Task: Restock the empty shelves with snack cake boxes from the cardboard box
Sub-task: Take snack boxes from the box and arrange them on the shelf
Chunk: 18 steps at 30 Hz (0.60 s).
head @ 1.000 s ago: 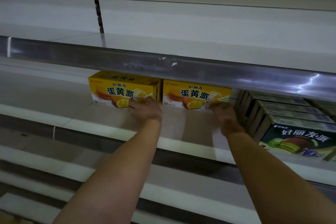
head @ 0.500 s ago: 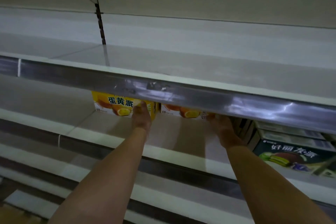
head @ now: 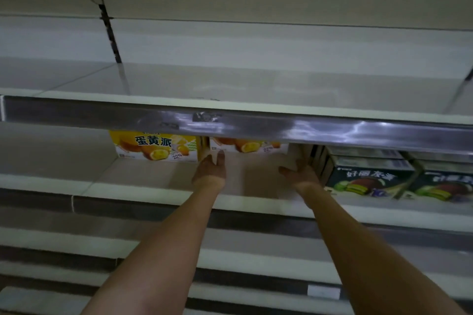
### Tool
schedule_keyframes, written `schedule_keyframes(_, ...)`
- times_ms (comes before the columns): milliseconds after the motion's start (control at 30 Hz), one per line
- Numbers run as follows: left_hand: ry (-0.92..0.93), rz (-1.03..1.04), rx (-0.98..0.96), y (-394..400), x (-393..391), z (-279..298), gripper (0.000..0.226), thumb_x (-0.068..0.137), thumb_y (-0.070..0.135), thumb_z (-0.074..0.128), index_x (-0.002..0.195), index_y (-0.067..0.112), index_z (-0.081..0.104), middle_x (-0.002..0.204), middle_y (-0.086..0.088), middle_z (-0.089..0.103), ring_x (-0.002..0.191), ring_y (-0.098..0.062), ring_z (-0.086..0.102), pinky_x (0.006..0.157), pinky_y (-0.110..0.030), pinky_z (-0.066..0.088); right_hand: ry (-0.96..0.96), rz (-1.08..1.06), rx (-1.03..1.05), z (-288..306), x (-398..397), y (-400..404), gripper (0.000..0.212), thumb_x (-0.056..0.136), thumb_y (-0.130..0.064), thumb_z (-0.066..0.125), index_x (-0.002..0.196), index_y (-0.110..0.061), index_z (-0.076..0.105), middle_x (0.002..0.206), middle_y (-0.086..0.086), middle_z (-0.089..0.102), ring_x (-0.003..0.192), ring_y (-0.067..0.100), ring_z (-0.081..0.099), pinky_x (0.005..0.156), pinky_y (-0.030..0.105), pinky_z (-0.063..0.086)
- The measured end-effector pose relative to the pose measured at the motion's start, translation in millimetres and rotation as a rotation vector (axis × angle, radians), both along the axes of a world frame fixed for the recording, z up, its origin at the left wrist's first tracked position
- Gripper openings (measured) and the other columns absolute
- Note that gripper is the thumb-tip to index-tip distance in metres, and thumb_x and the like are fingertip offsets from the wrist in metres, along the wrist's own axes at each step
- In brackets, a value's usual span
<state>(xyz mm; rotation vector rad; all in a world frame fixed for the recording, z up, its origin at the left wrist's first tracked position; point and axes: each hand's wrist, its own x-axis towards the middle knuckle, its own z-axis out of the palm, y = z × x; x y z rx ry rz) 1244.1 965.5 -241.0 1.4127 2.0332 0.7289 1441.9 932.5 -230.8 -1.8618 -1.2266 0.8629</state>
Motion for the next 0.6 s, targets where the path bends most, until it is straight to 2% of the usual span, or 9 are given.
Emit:
schedule_keyframes(100, -0.044, -0.055, 0.000, -16, 7, -3, 0.064, 0.100, 0.054, 0.016, 0.142, 0.013, 0.040, 0.145, -0.014, 0.043, 0.128, -0.031, 0.044, 0.103, -0.036, 0.034, 0.032, -0.053, -0.003, -1, 3, -25, 0.057, 0.088, -0.027, 0.066, 0.137, -0.009, 0.045, 0.138, 0.010, 0.051, 0.125, 0.031, 0.048, 0.102, 0.032, 0.039)
schedule_keyframes(200, -0.093, -0.134, 0.058, -36, 11, -5, 0.065, 0.098, 0.057, 0.022, 0.141, 0.013, 0.041, 0.144, -0.013, 0.044, 0.128, -0.032, 0.045, 0.104, -0.038, 0.035, -0.017, -0.107, -0.012, 1, 5, -61, 0.055, 0.090, -0.030, 0.063, 0.138, -0.008, 0.046, 0.136, 0.014, 0.054, 0.122, 0.034, 0.050, 0.099, 0.034, 0.040)
schedule_keyframes(367, -0.067, -0.267, 0.152, -75, 20, -4, 0.061, 0.099, 0.053, 0.025, 0.133, 0.009, 0.051, 0.135, -0.014, 0.053, 0.121, -0.033, 0.051, 0.099, -0.040, 0.042, -0.028, -0.207, -0.010, 1, 7, -129, 0.071, 0.092, -0.036, 0.059, 0.151, -0.013, 0.025, 0.150, 0.013, 0.036, 0.134, 0.033, 0.038, 0.109, 0.041, 0.035)
schedule_keyframes(467, -0.053, -0.355, 0.219, -101, 30, -4, 0.054, 0.100, 0.047, 0.027, 0.127, 0.011, 0.055, 0.130, -0.014, 0.056, 0.116, -0.033, 0.053, 0.094, -0.041, 0.045, -0.077, -0.293, 0.030, -3, 12, -165, 0.070, 0.093, -0.035, 0.058, 0.150, -0.013, 0.025, 0.152, 0.013, 0.034, 0.137, 0.033, 0.035, 0.112, 0.044, 0.032)
schedule_keyframes(600, -0.039, -0.461, 0.301, -135, 46, -2, 0.047, 0.100, 0.043, 0.032, 0.128, 0.014, 0.057, 0.128, -0.011, 0.059, 0.116, -0.031, 0.054, 0.090, -0.038, 0.044, -0.051, -0.372, -0.028, -7, 20, -213, 0.072, 0.093, -0.037, 0.058, 0.152, -0.015, 0.022, 0.152, 0.014, 0.033, 0.137, 0.034, 0.035, 0.112, 0.043, 0.032)
